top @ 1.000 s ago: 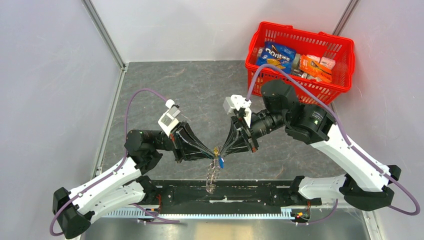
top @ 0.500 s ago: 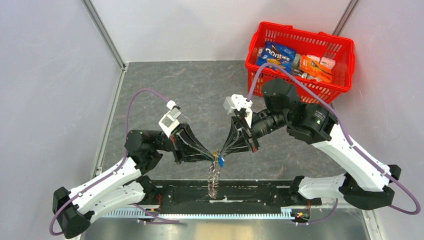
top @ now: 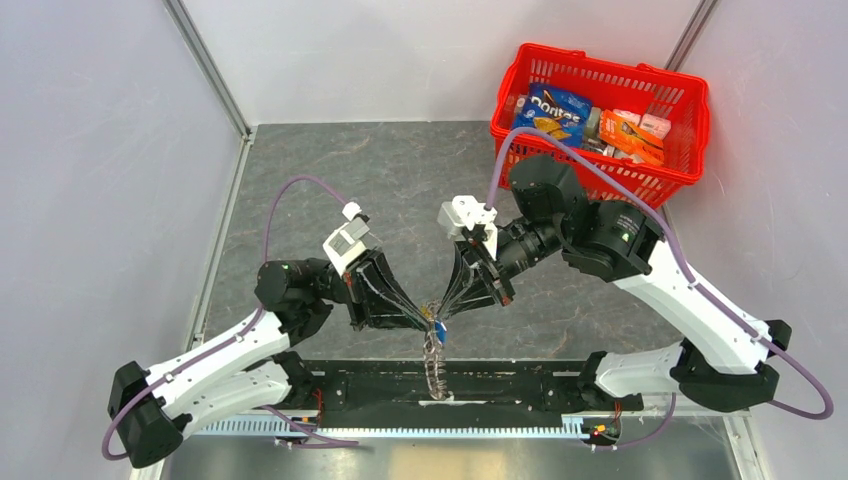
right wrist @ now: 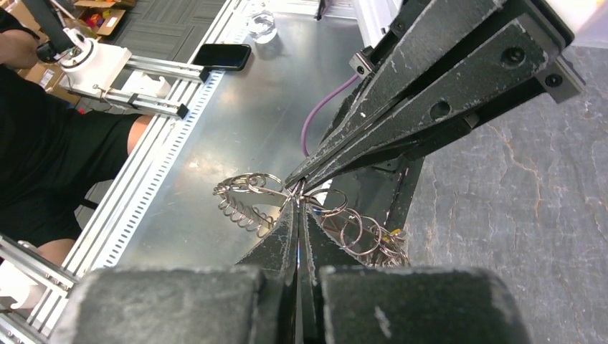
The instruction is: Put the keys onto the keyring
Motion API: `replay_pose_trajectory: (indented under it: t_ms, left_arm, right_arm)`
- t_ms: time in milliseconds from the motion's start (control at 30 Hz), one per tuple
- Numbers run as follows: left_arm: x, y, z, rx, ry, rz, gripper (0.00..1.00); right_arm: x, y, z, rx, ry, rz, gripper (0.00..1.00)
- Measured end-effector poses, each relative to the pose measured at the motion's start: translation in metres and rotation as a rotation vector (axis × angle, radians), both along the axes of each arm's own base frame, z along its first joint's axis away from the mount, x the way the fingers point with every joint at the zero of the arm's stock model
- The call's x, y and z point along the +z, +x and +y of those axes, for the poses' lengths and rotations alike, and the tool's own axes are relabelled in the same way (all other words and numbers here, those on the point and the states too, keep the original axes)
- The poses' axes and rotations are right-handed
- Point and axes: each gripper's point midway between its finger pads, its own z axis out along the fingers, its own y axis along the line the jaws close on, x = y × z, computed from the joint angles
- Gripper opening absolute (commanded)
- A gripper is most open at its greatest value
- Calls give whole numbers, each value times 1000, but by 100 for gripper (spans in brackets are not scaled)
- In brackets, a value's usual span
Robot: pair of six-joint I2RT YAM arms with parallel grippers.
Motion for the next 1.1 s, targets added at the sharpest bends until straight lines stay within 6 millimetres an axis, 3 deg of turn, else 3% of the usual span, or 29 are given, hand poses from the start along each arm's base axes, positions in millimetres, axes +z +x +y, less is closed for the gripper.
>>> replay_pose_trajectory:
  t_ms: [267,633,1100]
  left_arm:
    - [0,-9,-1,-43,-9,-13,2]
    - [-5,-18,-4,-93,11,-14,2]
    - [-4,-31,-7,-157,7,-34,2]
  right_arm:
    - [10,-8,-2,77,23,-36,0]
    - [2,-14,2,146,-13,-3,0]
    - [6,-25,7,242,-58,-45,0]
